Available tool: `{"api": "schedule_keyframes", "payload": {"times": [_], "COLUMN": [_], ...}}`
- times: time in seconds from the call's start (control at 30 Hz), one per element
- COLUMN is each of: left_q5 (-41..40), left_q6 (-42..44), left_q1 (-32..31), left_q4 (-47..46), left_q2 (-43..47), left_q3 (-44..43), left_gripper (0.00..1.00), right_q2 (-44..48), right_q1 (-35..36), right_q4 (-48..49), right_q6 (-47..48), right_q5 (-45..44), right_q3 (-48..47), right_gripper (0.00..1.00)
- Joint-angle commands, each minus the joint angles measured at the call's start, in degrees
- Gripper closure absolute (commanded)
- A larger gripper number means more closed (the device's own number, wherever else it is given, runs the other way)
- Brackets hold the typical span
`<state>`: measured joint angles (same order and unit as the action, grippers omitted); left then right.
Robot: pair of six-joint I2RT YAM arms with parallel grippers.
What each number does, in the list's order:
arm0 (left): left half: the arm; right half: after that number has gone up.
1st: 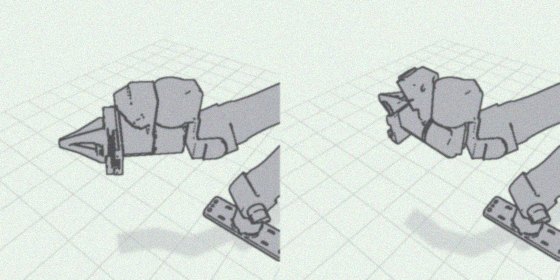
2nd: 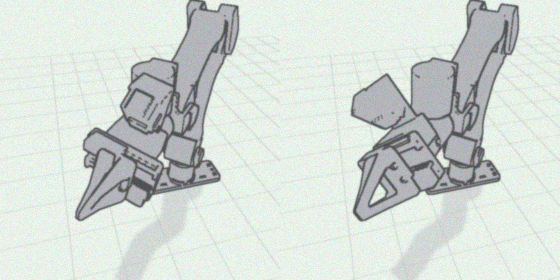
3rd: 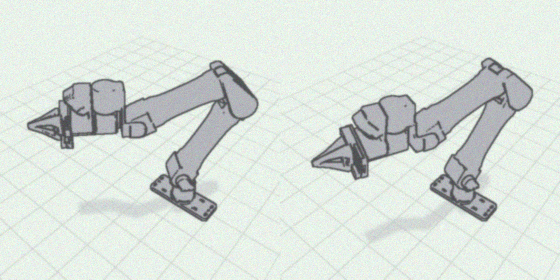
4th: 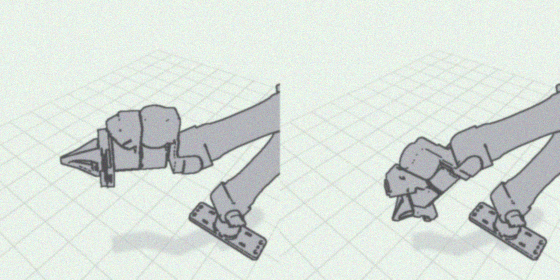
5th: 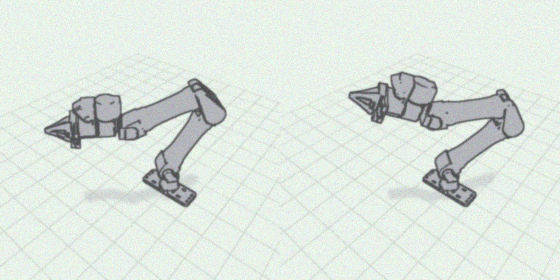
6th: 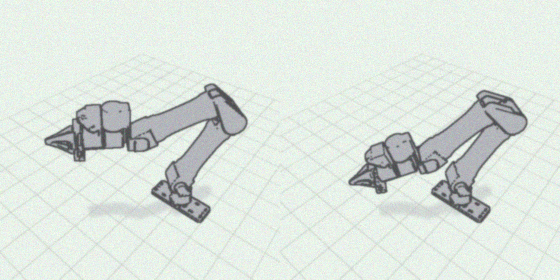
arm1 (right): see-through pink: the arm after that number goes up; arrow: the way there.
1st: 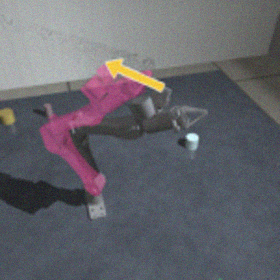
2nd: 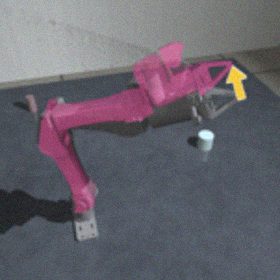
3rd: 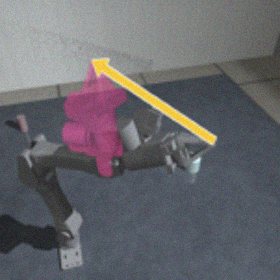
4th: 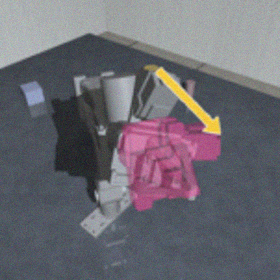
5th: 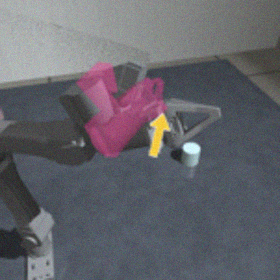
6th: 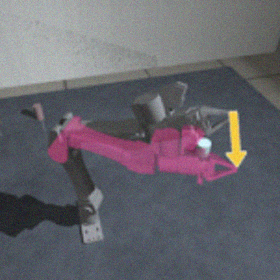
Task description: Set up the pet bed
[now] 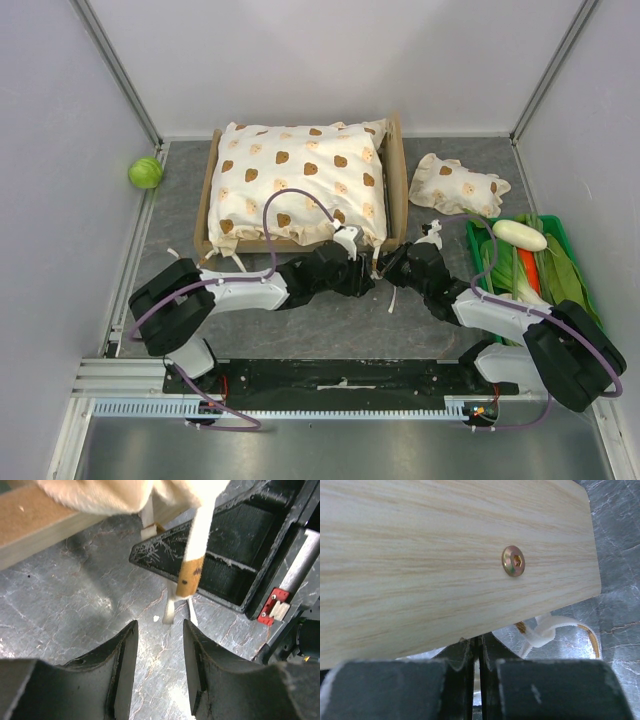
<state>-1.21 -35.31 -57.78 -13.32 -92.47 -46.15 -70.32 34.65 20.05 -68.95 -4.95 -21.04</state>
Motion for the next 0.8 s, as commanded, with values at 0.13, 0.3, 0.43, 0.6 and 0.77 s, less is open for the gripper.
{"api": "schedule_keyframes", "payload": {"times": [0.13, 0.3, 0.43, 0.6, 0.77], "left_q5": [3.32, 4.46, 4.38, 3.85, 3.59], "left_q6": [-1.69, -1.78, -2.04, -1.78, -1.52], "left_q1": [1.18, 1.27, 1.35, 1.7, 2.23], "left_q4": [-4.96, -5.05, -4.96, -3.47, -2.41], "left_q2": [-2.28, -3.51, -3.69, -3.69, -3.33], "left_q3": [-3.59, -4.3, -4.21, -4.82, -4.65], "left_gripper": [0.58, 0.76, 0.87, 0.98, 0.98], "right_q2": [0.98, 1.07, 1.15, 2.56, 6.41], "right_q1": [0.24, 0.24, 0.24, 0.24, 0.24], "right_q4": [1.22, 1.22, 1.04, -1.24, -5.98], "right_q6": [1.18, 1.18, 1.53, 3.38, 7.5], "right_q5": [0.73, 0.82, 0.99, -0.32, -2.86], "right_q3": [-1.46, -1.55, -1.73, -1.9, -3.39], "right_gripper": [0.93, 0.92, 0.92, 0.88, 0.55]}}
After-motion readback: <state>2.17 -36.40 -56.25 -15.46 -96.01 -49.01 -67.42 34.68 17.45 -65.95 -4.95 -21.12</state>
